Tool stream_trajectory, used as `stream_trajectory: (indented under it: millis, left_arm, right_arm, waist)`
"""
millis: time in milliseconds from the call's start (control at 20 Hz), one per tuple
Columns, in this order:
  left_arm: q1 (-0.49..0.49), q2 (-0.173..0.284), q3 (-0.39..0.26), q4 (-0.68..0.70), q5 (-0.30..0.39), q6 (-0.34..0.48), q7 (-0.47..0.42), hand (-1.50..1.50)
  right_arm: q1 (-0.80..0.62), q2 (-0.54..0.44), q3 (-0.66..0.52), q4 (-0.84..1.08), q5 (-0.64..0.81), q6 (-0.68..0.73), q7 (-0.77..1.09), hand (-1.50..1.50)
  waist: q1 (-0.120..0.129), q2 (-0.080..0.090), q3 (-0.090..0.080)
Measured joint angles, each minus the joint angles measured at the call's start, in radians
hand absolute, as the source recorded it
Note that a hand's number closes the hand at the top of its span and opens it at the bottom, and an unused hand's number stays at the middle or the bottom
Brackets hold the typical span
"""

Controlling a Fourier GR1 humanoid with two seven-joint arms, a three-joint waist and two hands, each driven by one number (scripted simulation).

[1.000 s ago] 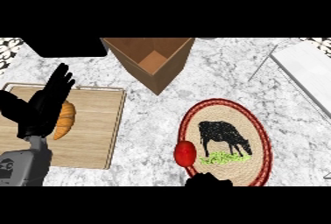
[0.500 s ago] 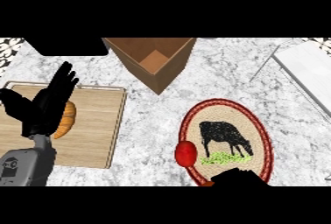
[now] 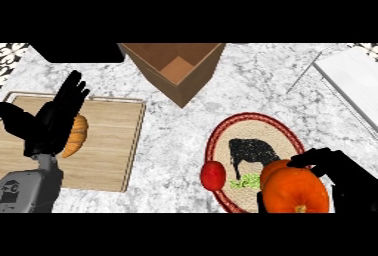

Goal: Pick the squash from the placemat and place it in the tiered shelf

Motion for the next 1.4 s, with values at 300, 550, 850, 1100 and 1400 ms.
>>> stream_trajectory:
  millis: [300,550,850,1100,1400]
  left_arm:
    - [-0.001,0.004,0.008,0.005,0.002,-0.002,-0.004,0.00]
    - [-0.001,-0.004,0.008,0.007,-0.001,0.007,0.001,0.00]
    - [0.005,0.011,0.027,0.008,0.013,-0.003,0.004,0.00]
    - [0.014,0.013,0.036,0.003,0.019,-0.004,0.003,0.00]
    - [0.021,0.005,0.024,-0.004,0.007,-0.003,-0.002,0.00]
  right_arm:
    - [-0.100,0.000,-0.226,0.009,-0.012,0.073,0.001,1.50]
    - [-0.170,-0.001,-0.405,0.028,-0.041,0.079,-0.034,1.50]
    - [-0.230,-0.004,-0.628,0.076,-0.158,0.097,-0.127,1.50]
    - [-0.263,-0.043,-0.868,0.135,-0.382,0.133,-0.251,1.50]
    - [-0.281,-0.233,-1.211,0.293,-0.738,0.215,-0.392,1.50]
  waist:
    - [-0.007,0.000,0.003]
    - [-0.015,-0.001,0.006]
    - [-0.026,-0.006,0.008]
    - [-0.033,-0.008,0.008]
    - [-0.029,-0.007,0.005]
